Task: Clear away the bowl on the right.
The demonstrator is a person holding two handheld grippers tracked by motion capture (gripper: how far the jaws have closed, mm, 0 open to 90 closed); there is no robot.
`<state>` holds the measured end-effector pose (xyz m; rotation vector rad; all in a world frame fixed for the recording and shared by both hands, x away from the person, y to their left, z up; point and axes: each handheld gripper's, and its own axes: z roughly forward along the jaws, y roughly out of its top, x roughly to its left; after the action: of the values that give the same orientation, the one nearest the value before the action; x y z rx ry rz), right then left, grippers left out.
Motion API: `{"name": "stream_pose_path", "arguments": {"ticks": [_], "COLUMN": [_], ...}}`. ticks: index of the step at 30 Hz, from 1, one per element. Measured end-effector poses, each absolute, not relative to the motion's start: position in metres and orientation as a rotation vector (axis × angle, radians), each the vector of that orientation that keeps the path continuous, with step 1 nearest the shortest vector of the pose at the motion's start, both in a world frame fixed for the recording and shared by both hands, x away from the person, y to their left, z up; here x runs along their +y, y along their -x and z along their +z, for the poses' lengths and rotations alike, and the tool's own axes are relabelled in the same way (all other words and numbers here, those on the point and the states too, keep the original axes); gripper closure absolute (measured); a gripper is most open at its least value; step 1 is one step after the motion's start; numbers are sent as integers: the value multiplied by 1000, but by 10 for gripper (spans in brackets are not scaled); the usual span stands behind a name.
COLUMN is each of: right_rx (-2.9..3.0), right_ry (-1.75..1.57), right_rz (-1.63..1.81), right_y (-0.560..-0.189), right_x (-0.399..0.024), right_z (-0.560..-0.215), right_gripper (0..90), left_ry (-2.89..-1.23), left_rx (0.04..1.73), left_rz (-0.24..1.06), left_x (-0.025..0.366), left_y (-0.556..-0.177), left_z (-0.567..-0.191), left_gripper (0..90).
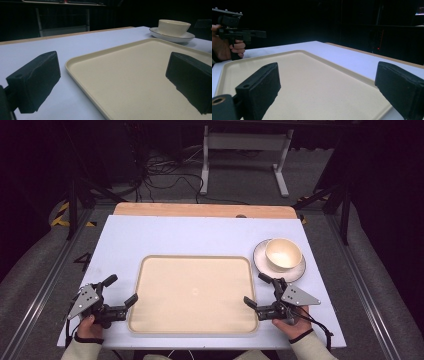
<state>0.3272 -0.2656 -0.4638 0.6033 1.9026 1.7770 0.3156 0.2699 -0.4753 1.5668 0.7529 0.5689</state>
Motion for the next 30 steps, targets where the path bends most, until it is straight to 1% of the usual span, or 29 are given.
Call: {"name": "stream_pose_path", "arguments": {"ticks": [11,12,13,16,18,19,20,21,30], "right_rx": [1904,1903,1904,1907,1912,1913,1913,1918,1907], "right_ry": [-606,-610,-610,-628,-647,-644,-644,-606,-604], "right_rz": [1772,1772,1770,1748,1736,1735,1735,1756,1761], "right_y": [-327,-327,-328,-328,-329,-329,-329,-327,-327], "right_x": [-265,-265,-265,-264,-263,-263,-263,-264,-264], "right_z": [-464,-464,-464,-463,-463,-463,-463,-463,-463], "right_gripper": [64,71,102,115,115,89,89,61,61], "left_ry": [-1569,-1568,-1568,-1571,-1571,-1571,-1571,-1571,-1568], "left_rx": [748,747,747,745,745,744,744,744,746], "left_rz": [569,570,569,568,569,569,568,568,568], "left_x": [270,270,270,270,270,270,270,270,270], "left_y": [-315,-315,-315,-315,-315,-315,-315,-315,-315], "left_z": [-475,-475,-475,-475,-475,-475,-475,-475,-475], "left_gripper": [3,2,2,3,2,3,3,2,3]}}
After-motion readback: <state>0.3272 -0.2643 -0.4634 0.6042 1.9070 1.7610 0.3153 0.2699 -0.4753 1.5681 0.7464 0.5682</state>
